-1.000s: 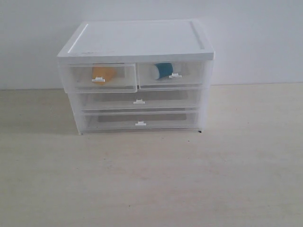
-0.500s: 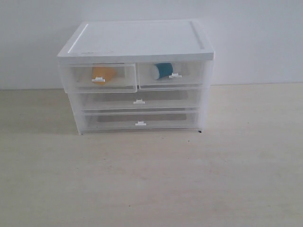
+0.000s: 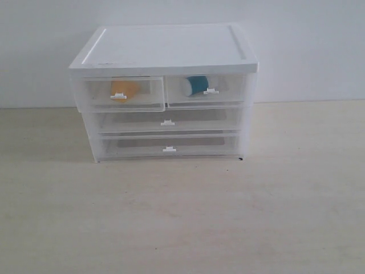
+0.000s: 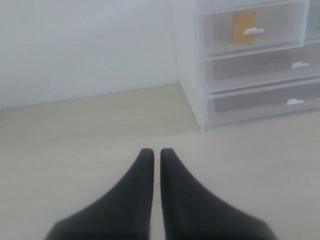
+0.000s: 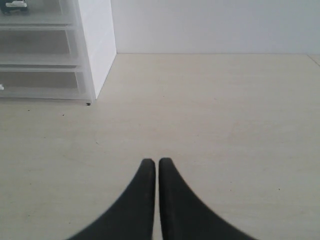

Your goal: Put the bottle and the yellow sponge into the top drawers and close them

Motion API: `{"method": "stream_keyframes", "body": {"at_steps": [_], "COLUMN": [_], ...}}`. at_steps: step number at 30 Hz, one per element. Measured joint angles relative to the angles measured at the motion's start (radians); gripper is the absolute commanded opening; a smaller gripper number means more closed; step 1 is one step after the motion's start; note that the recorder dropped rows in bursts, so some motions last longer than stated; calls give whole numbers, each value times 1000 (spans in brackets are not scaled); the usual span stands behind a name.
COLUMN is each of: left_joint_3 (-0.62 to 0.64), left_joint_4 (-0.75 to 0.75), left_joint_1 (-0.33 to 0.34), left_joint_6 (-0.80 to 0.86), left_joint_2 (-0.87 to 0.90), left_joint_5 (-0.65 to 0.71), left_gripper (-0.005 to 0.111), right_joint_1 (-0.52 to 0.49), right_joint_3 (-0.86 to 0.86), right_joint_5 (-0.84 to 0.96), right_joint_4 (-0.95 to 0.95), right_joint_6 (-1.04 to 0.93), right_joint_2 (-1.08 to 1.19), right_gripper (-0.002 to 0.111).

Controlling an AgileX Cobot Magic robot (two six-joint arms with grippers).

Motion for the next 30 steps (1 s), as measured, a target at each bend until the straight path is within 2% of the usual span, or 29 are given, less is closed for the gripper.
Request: {"method": "stream_keyframes", "body": {"at_steps": [11, 15, 30], "left_joint_3": [0, 0, 0], "left_joint_4": [-6, -18, -20], "left_joint_1": [72, 74, 74], "left_joint_6": [-4, -7, -7], "left_joint_2": [0, 0, 0], "left_joint_5": [3, 45, 48], "left_gripper": [4, 4, 4], "right_joint_1": [0, 0, 0], "right_joint_3": [0, 0, 0], "right_joint_5": [0, 0, 0], "right_joint_4": [0, 0, 0], "right_joint_6": [0, 0, 0], "right_joint_2": [0, 0, 0], "right_gripper": [0, 0, 0]}}
